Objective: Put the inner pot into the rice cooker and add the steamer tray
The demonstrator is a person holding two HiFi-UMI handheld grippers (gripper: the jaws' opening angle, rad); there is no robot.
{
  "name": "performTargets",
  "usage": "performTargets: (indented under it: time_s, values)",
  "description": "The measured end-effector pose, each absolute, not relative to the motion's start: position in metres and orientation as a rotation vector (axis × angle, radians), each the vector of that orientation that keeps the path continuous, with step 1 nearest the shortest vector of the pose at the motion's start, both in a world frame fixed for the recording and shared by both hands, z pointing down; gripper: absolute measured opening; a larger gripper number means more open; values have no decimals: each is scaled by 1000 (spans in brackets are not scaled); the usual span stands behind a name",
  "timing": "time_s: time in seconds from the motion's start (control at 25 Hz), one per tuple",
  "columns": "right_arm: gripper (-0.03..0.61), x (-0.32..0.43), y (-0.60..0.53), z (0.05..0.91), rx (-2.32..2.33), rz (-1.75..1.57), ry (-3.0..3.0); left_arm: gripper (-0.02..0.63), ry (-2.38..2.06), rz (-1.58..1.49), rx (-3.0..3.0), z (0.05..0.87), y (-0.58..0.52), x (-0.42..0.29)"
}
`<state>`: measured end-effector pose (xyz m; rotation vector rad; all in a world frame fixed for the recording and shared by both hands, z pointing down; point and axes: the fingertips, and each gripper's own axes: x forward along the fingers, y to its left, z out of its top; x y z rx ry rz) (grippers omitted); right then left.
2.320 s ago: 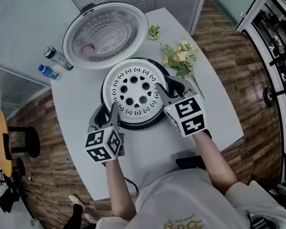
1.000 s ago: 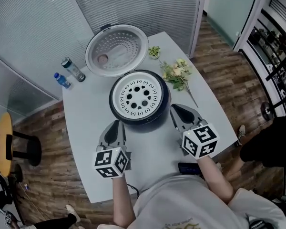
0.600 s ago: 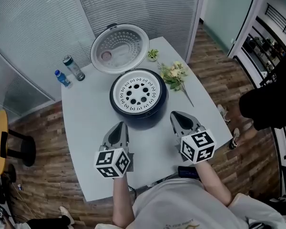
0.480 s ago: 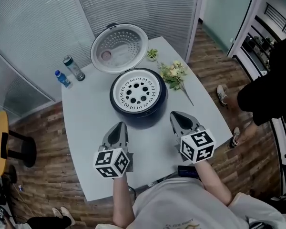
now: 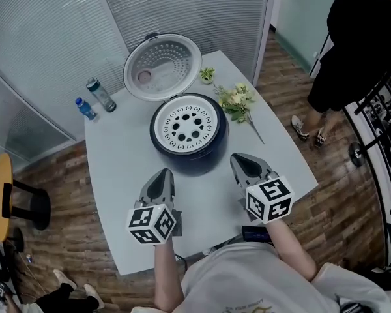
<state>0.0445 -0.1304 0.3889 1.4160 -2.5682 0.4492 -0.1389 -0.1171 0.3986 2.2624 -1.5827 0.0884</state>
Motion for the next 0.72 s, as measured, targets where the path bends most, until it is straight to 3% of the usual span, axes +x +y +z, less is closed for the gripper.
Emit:
performTargets:
  time_s: [0.72]
  values:
    - [17,36,-138,402,1362,438,-2543,11,-1585,76,2219,411,-123,-151]
